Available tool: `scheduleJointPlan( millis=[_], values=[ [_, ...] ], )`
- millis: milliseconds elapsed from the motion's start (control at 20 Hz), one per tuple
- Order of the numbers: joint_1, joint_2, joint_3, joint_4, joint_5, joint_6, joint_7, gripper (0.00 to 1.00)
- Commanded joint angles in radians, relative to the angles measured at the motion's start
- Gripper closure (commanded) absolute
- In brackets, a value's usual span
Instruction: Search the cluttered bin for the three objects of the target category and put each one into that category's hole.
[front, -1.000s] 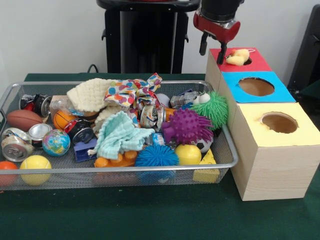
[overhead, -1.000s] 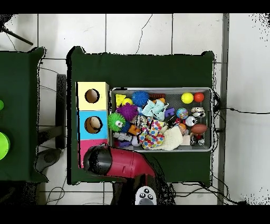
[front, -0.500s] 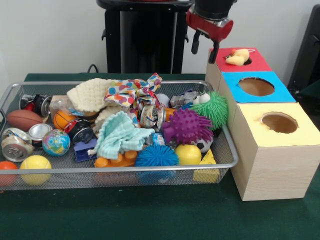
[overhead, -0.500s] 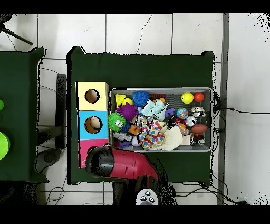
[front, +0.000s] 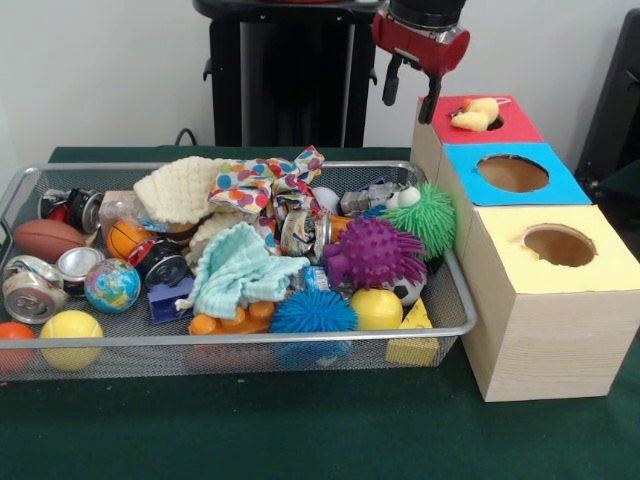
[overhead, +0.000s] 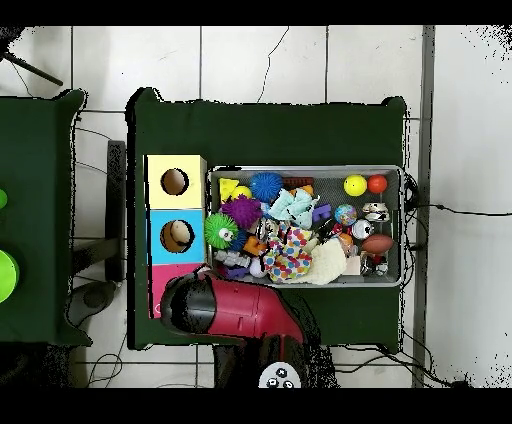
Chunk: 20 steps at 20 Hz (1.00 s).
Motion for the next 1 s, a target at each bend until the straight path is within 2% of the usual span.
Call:
scheduleJointPlan(
  millis=[50, 400, 650, 700, 1000],
  values=[
    [-0.032, -0.007, 0.023, -0.052, -0.046, 0.087, 0.011, 0.0],
    [-0.03, -0.005, 0.031, -0.045, -0.034, 0.082, 0.026, 0.0],
    [-0.009, -0.055, 0.012, -0.054, -0.03, 0.17, 0.036, 0.0],
    [0.0, -0.056, 0.0, -0.059, -0.033, 0.177, 0.053, 1.0],
    [0.021, -0.055, -0.018, -0.096, -0.043, 0.237, 0.069, 1.0]
  ],
)
